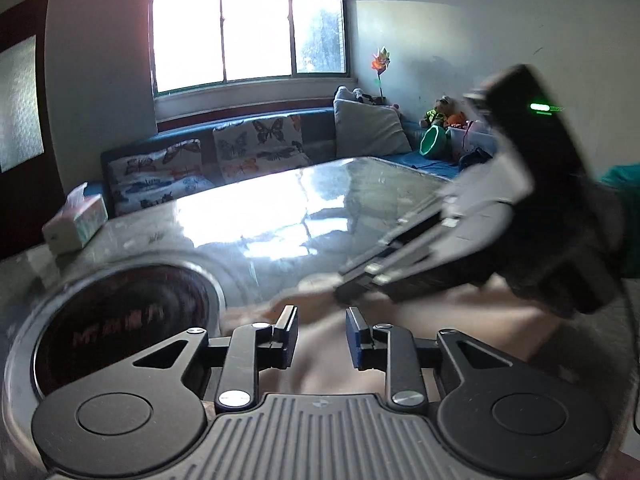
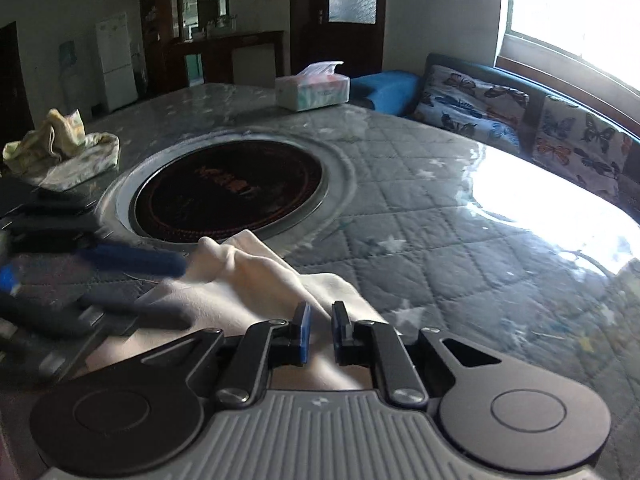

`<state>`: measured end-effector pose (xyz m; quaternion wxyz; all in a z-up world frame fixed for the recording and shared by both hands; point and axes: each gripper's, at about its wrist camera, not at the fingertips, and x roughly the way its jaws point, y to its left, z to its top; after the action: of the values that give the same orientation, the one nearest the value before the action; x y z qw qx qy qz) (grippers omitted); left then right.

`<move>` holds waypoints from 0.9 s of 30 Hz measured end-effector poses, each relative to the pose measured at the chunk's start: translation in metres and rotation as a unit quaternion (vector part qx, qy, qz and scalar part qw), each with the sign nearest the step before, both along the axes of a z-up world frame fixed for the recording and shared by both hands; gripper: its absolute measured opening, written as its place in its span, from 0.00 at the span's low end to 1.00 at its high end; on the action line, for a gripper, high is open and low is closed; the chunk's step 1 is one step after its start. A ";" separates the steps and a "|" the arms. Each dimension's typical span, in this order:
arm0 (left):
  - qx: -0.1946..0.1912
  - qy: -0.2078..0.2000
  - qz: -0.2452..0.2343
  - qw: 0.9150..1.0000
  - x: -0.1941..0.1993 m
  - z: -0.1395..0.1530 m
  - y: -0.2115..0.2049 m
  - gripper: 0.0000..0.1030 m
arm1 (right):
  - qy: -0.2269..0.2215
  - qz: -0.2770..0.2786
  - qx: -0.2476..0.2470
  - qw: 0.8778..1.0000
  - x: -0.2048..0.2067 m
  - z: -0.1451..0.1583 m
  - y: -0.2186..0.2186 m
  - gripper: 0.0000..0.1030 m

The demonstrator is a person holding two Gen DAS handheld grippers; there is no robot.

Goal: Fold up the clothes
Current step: 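Open both grippers to release the hem and lift them away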

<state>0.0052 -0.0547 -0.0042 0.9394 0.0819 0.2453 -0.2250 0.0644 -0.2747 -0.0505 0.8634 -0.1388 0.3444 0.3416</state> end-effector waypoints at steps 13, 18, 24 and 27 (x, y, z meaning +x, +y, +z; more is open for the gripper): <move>-0.008 0.024 0.010 1.000 -0.023 -0.017 0.003 0.35 | -0.018 0.032 0.000 0.999 -0.010 0.008 0.026 0.17; -0.014 0.032 0.013 0.999 -0.022 -0.019 0.006 0.42 | -0.008 0.044 -0.009 0.999 -0.002 -0.007 0.047 0.18; -0.024 0.037 0.015 0.999 -0.018 -0.016 0.011 0.64 | -0.021 0.033 0.014 0.999 -0.006 0.009 0.035 0.25; -0.037 0.034 0.018 0.999 -0.019 -0.011 0.015 0.73 | -0.029 0.025 0.010 0.999 -0.018 0.014 0.019 0.25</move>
<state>-0.0133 -0.0393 -0.0154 0.9369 0.0350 0.2699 -0.2192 0.0461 -0.2560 -0.0362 0.8654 -0.1486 0.3124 0.3624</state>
